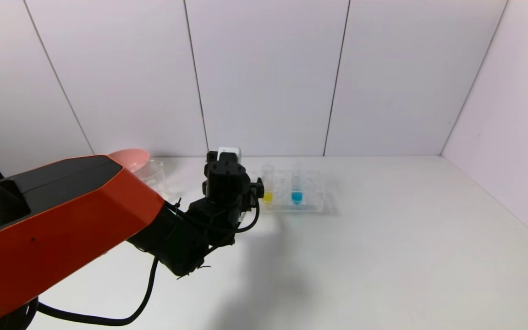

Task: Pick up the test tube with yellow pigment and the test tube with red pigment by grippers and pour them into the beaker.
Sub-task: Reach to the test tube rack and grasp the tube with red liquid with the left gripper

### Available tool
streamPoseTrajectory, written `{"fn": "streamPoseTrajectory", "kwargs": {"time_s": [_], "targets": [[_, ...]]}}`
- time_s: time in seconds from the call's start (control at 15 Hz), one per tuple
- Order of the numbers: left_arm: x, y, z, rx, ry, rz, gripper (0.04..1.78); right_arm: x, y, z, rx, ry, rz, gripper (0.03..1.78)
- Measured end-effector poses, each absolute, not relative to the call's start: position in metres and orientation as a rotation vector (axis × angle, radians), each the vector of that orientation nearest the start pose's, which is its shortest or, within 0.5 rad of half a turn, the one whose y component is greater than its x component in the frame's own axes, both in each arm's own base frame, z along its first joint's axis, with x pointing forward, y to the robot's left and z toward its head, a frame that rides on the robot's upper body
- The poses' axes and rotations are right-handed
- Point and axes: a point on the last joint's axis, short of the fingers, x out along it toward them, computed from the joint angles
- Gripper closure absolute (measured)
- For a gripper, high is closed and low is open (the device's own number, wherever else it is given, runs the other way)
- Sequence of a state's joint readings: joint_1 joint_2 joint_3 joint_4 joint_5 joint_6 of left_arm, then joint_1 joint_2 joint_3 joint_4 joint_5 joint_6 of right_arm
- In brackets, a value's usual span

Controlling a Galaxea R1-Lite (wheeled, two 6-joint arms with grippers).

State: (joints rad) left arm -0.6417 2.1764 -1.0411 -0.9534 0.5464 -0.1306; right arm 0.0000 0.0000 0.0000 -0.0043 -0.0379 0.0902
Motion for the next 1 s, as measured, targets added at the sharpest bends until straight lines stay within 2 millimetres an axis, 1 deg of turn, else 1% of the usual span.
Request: {"fn": "streamPoseTrajectory", "kwargs": {"time_s": [0.33,0.4,0.53,0.67,0.8,0.93,1.0], "targets": [[0.3468,-0.2344,0.1051,-0.037,0.135,-0.077,0.06,-0.0228,-0.0009,0.0759,0.09,-0.006,-0.038,0.1],[0.3472,-0.2345,0.1051,-0.038,0.134,-0.077,0.08,-0.0228,-0.0009,0.0759,0.09,-0.006,-0.038,0.1],[0.3473,-0.235,0.1052,-0.04,0.134,-0.08,0.21,-0.0228,-0.0009,0.0759,0.09,-0.006,-0.038,0.1],[0.3472,-0.2351,0.1049,-0.043,0.134,-0.08,0.43,-0.0228,-0.0009,0.0759,0.09,-0.006,-0.038,0.1],[0.3465,-0.2356,0.1045,-0.042,0.136,-0.082,0.77,-0.0228,-0.0009,0.0759,0.09,-0.006,-0.038,0.1],[0.346,-0.2362,0.1042,-0.042,0.137,-0.084,1.16,-0.0228,-0.0009,0.0759,0.09,-0.006,-0.038,0.1],[0.3459,-0.2362,0.1041,-0.042,0.138,-0.084,1.3,-0.0228,-0.0009,0.0759,0.09,-0.006,-0.038,0.1]]}}
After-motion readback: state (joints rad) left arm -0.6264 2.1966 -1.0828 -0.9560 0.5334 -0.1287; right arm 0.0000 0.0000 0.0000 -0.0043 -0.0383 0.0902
